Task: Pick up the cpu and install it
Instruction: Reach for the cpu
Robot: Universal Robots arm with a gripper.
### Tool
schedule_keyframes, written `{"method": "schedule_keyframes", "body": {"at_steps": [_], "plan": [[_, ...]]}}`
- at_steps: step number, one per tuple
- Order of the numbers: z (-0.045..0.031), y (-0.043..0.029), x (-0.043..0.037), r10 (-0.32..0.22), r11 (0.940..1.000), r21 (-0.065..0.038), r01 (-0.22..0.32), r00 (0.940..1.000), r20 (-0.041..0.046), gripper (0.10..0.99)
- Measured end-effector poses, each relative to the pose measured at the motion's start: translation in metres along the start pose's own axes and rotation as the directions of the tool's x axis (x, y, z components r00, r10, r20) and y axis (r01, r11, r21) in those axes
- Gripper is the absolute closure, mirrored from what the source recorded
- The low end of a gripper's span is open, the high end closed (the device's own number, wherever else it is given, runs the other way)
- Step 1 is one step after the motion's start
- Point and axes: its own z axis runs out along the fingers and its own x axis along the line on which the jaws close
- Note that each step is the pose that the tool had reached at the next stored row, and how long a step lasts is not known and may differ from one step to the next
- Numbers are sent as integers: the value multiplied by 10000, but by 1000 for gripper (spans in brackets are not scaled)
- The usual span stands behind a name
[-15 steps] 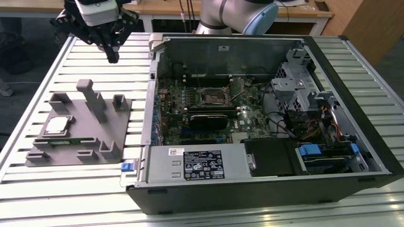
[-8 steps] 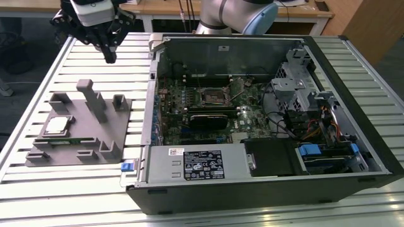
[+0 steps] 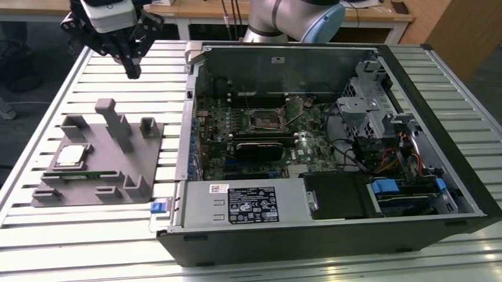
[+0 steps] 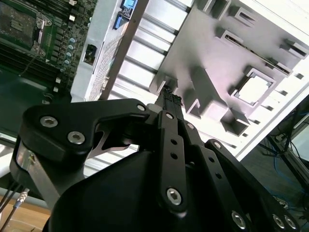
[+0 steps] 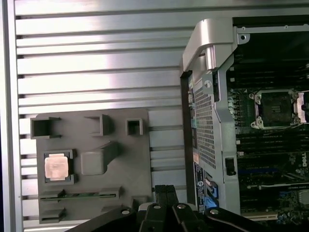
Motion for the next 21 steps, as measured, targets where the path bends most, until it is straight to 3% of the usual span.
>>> {"method": "schedule_keyframes", "body": {"at_steps": [21], "plan": [[4, -12, 156, 0, 10000, -1, 0, 10000, 1, 980]]}}
